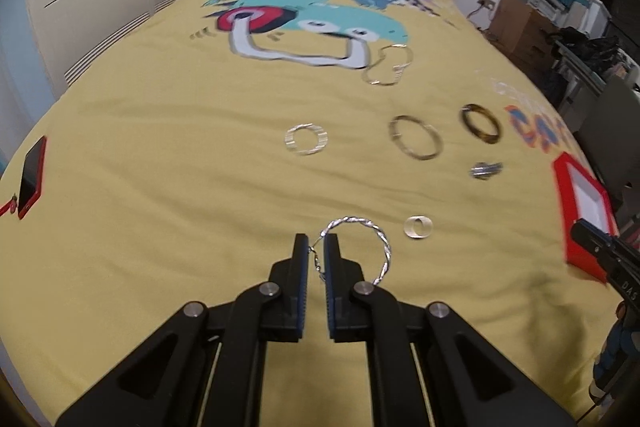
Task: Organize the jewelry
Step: 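Carry the silver hoop and small ring into the red box and release them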
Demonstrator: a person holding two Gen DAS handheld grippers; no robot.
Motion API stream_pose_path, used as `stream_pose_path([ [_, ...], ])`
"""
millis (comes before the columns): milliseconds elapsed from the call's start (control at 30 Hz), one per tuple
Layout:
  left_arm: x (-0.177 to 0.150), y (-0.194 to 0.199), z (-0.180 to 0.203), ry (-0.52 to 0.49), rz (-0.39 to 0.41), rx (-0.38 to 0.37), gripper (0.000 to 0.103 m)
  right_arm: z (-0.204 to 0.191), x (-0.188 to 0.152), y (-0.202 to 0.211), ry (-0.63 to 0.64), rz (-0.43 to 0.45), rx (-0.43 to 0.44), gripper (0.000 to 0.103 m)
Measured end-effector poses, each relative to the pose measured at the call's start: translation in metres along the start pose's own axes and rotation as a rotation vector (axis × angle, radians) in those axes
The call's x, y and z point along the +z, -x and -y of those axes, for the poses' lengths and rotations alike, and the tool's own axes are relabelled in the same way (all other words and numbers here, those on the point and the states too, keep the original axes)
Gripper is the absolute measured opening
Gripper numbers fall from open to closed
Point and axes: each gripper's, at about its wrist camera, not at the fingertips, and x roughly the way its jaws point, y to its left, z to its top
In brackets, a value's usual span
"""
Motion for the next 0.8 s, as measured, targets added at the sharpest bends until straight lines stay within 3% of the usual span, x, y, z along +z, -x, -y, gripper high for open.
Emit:
stream_pose_path([
  [200, 0.006, 0.012, 0.066, -0.063, 0.002, -0.103, 0.007, 0.050, -0.013, 0.045, -0.055, 0.038, -0.069, 0.018],
  [467, 0.019, -0.009, 0.207, -0.202, -0.037, -0.267, 0.007, 0.153, -0.019, 0.086, -0.142, 0.053, -0.198, 0.018],
  [633, 0.031, -0.036, 0.297, -0.290, -0.064, -0.340, 0.007, 0.210, -0.016, 0.087, -0.178, 0.033, -0.236, 0.018],
  [800, 0.036, -0.066, 0.364, -0.362, -0.090, -0.367, 0.007, 0.253, -0.008, 0.063, -0.170, -0.017, -0.207, 0.018],
])
